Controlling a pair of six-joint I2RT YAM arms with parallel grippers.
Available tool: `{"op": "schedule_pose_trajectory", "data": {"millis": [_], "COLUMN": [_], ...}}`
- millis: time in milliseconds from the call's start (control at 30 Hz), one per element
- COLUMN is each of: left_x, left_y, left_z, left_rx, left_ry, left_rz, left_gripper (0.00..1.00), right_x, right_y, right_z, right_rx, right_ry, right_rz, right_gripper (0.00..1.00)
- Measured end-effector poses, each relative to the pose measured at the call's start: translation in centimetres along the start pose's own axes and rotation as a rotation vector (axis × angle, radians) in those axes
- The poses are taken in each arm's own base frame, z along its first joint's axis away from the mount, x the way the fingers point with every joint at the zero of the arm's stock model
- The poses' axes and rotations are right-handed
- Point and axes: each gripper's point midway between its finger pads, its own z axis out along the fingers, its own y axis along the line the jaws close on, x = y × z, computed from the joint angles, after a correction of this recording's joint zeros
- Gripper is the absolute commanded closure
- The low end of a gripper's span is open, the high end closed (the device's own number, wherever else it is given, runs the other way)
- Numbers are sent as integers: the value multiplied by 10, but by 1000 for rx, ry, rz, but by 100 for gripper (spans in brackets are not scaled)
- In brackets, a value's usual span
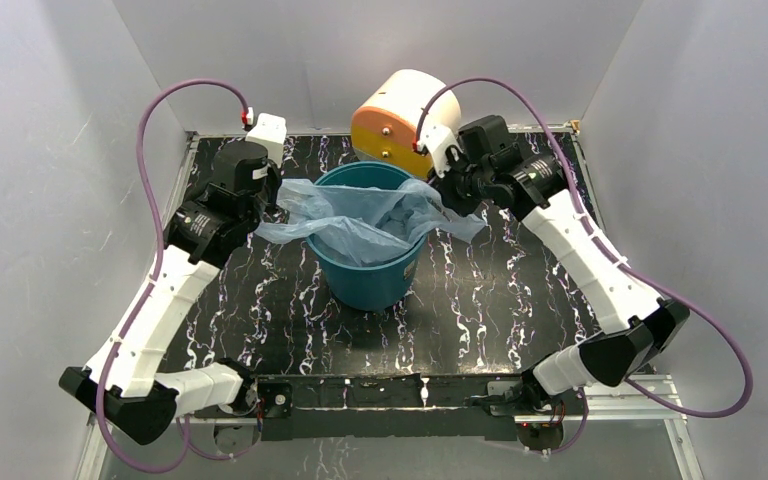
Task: Put the trash bags into the trash bin
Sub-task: Place the trash bag in the trash bin.
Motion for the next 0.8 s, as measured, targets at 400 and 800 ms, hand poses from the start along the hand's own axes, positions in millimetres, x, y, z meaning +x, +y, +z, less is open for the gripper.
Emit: {"op": "schedule_pose_trajectory", "data": {"millis": [400,800], "left_x": [-5,-6], "left_y": [-11,-12], "left_z": [1,-1], "left_rx": [69,78], "left_ry": [-19,-28], "left_rz": [-18,-32], "left_gripper": [100,100], "right_x": [-45,-72], "right_y": [-8,33], "right_z": [-71,-51], "right_rx": [142,-113], "right_ry": [-369,-511], "right_rz": [44,-248], "right_gripper": [16,22]}}
